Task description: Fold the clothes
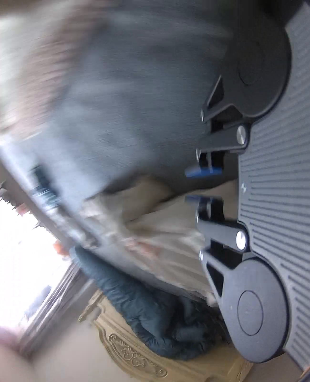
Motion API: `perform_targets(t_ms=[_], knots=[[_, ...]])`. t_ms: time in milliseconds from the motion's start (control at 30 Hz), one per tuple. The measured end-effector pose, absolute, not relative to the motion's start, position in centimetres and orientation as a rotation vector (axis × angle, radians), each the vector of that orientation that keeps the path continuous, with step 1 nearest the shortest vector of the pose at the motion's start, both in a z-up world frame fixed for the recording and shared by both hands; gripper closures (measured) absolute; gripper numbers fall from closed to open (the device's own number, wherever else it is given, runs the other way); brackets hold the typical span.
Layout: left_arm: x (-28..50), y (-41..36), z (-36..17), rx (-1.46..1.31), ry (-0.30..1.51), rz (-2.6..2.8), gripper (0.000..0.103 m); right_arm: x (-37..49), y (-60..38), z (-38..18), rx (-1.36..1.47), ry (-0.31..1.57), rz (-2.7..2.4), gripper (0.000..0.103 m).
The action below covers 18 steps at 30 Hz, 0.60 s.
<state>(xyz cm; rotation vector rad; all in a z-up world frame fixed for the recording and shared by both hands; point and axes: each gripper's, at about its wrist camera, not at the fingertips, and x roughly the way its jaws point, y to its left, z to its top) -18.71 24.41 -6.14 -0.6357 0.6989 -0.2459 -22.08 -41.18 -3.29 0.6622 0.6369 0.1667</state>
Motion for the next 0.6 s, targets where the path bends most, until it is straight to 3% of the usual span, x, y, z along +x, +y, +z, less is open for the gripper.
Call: perform_targets(t_ms=[67,233,333,467,533,567,600], knots=[[-19.3,23.6,-4.9,-0.592,0.655,-0.235,0.056,-20.1,-39.7,-1.1,0.544,0.579,0.186,0.050],[-18.8,17.2,-3.2,-0.339,0.606,-0.315,0.038,-12.7,-30.4,0.6,0.073,0.520,0.303,0.046],[-17.9,12.8,-3.7,-0.238,0.610,-0.399,0.035,-7.7,-24.0,-0.8,-0.199,0.540,0.342,0.046],[-16.5,8.3,-5.5,-0.191,0.648,-0.495,0.035,-2.5,-20.5,-3.9,-0.323,0.708,0.344,0.046],[-16.0,7.0,-6.5,-0.180,0.657,-0.514,0.035,-1.4,-21.2,-5.4,-0.320,0.778,0.290,0.055],[-16.0,6.8,-7.0,-0.179,0.662,-0.515,0.034,-1.2,-21.9,-5.6,-0.295,0.785,0.281,0.089],[-15.9,6.8,-7.5,-0.173,0.665,-0.516,0.033,-1.1,-22.6,-5.7,-0.266,0.788,0.275,0.099]])
